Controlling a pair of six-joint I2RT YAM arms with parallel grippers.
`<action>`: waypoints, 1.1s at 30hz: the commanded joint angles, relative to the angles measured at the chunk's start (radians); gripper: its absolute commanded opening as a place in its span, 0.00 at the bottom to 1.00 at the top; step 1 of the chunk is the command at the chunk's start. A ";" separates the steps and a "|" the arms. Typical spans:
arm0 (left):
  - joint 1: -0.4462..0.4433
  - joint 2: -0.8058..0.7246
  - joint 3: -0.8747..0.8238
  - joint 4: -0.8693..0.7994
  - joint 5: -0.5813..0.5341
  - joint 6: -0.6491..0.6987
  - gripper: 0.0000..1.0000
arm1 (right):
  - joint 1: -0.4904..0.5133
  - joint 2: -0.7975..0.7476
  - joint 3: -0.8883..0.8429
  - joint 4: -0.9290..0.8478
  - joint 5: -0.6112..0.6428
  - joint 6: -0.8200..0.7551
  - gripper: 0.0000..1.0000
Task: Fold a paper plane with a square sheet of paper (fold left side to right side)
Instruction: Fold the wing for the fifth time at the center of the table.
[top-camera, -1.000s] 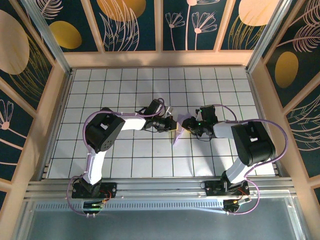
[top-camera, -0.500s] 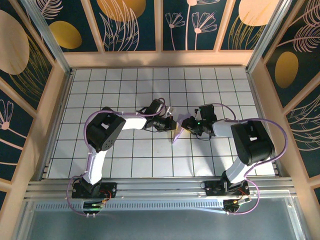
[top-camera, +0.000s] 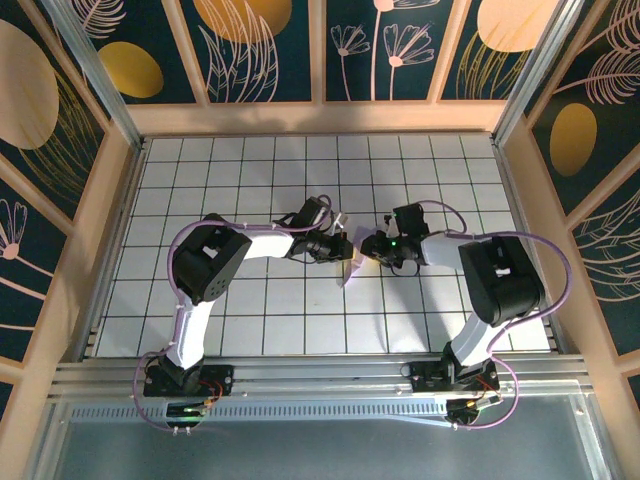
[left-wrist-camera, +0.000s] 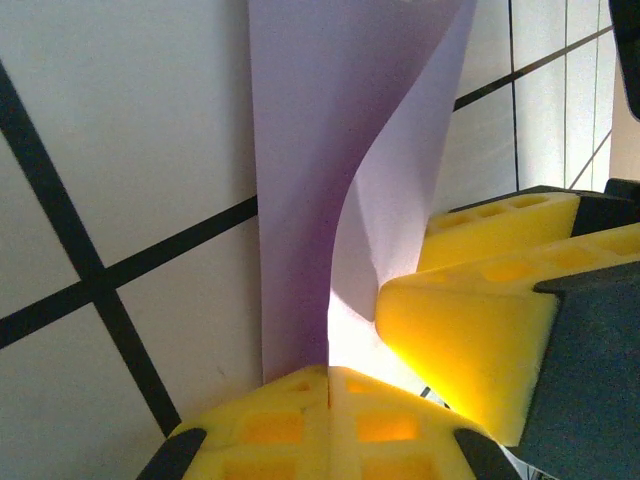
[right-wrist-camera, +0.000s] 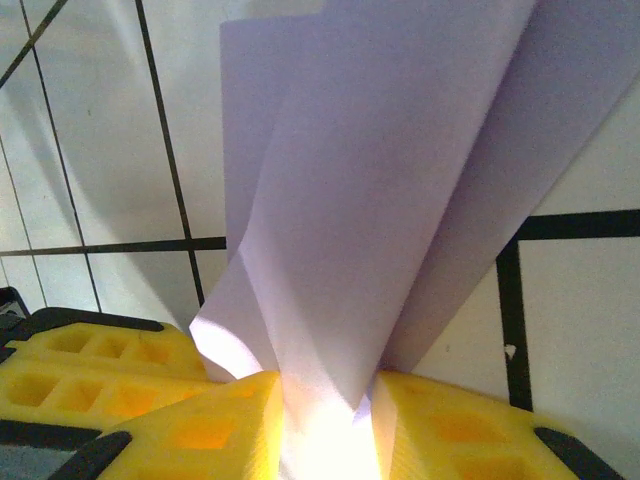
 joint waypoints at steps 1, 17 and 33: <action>0.003 -0.008 0.010 -0.018 -0.007 0.018 0.02 | 0.023 0.093 0.022 0.065 0.137 -0.078 0.31; 0.005 -0.038 0.015 -0.050 -0.056 0.049 0.04 | 0.020 0.112 0.057 0.016 0.153 -0.122 0.31; 0.005 -0.152 -0.078 -0.024 -0.095 0.004 0.32 | 0.018 0.103 0.045 0.039 0.128 -0.103 0.29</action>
